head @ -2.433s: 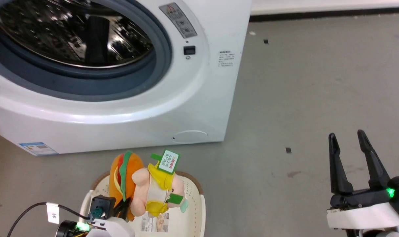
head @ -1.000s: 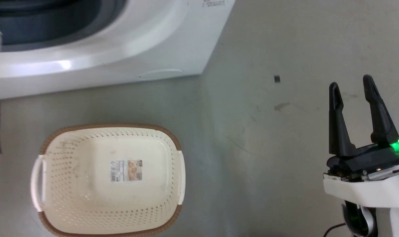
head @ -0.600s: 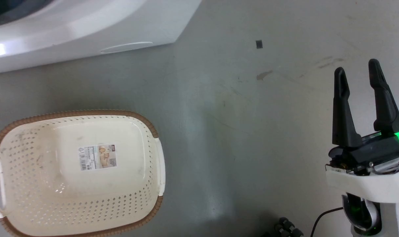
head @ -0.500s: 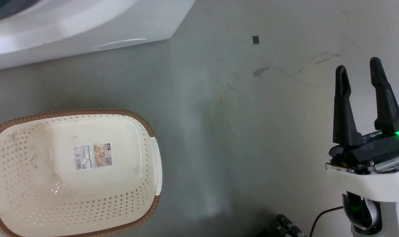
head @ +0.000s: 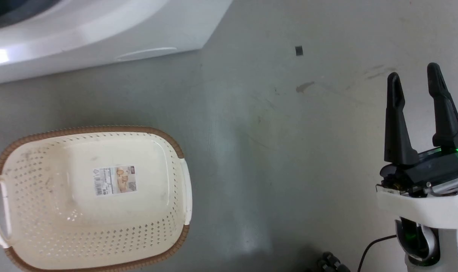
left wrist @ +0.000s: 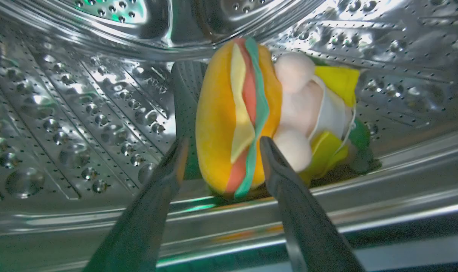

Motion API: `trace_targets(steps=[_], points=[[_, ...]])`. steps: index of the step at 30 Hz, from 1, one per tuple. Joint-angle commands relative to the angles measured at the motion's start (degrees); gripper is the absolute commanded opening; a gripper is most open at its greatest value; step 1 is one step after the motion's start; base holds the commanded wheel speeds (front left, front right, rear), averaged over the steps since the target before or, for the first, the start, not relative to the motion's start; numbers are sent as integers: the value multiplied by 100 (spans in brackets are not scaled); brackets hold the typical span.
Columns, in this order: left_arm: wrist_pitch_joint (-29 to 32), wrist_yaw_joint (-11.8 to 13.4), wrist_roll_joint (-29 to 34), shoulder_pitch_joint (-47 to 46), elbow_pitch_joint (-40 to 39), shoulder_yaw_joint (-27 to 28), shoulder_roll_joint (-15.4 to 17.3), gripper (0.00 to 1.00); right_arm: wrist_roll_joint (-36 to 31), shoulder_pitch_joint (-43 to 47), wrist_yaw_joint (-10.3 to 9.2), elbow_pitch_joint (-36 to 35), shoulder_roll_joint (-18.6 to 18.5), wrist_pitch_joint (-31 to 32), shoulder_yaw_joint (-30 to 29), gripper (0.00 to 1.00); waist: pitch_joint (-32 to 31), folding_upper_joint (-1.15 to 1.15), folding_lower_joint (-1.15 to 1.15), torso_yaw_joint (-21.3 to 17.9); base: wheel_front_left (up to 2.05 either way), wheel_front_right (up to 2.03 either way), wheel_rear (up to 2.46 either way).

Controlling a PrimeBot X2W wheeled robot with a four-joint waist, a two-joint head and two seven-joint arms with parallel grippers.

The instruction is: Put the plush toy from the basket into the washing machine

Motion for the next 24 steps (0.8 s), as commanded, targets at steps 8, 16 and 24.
trace_targets(steps=[8,16,24], points=[[-1082,-24,-305,778,347,-177,-371,100,-356,82,3,201,1,-25,-86,100,-992,0,-1,406,0,0,0],[-2212,-25,-715,1820,379,-338,-837,100,-620,464,3,422,1,-25,-184,100,-2049,0,-1,853,0,0,0],[-2872,103,-783,3009,-159,-374,-1240,100,-779,930,3,555,1,-25,-270,100,-2855,0,-1,1220,0,0,0]])
